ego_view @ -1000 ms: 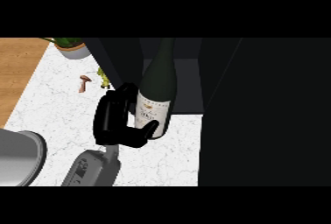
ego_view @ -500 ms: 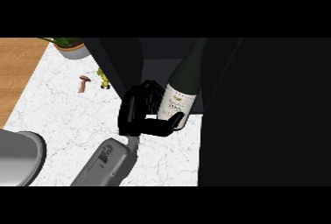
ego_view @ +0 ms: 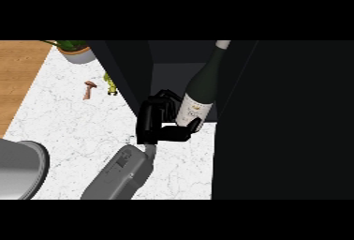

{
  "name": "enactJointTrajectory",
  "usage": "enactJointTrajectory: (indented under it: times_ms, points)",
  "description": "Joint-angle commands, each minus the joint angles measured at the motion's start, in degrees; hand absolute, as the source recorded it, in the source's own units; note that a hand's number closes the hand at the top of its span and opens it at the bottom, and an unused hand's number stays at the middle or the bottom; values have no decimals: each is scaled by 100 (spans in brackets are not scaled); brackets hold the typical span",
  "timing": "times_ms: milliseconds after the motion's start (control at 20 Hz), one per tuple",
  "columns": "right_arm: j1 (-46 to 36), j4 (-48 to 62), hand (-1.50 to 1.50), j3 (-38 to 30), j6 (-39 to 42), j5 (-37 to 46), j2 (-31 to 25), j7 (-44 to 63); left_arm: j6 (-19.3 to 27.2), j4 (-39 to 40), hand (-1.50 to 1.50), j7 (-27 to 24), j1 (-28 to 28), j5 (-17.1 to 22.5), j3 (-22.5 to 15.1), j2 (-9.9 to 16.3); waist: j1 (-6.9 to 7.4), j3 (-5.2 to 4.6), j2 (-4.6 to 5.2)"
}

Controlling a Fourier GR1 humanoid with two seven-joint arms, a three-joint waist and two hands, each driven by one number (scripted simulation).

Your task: Pick up the wine, place it into the cabinet and close the cabinet

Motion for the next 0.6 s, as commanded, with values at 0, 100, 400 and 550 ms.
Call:
enactJointTrajectory:
  times_ms: [0,100,400,550]
  points:
    - [190,47,-150,122,64,214,114,-277,93,401,150,-268,-52,375,-199,0,-1,0,-2]
    - [-426,1,-150,274,-350,373,143,270,0,756,150,-459,-189,590,-190,0,1,-2,5]
    - [-604,-314,-150,174,-471,65,61,682,-230,1670,150,-1295,-402,1281,-268,0,-54,-6,15]
    - [47,129,-150,-205,128,-268,-65,-65,-618,1529,150,-1183,-360,1441,-49,0,-25,0,5]
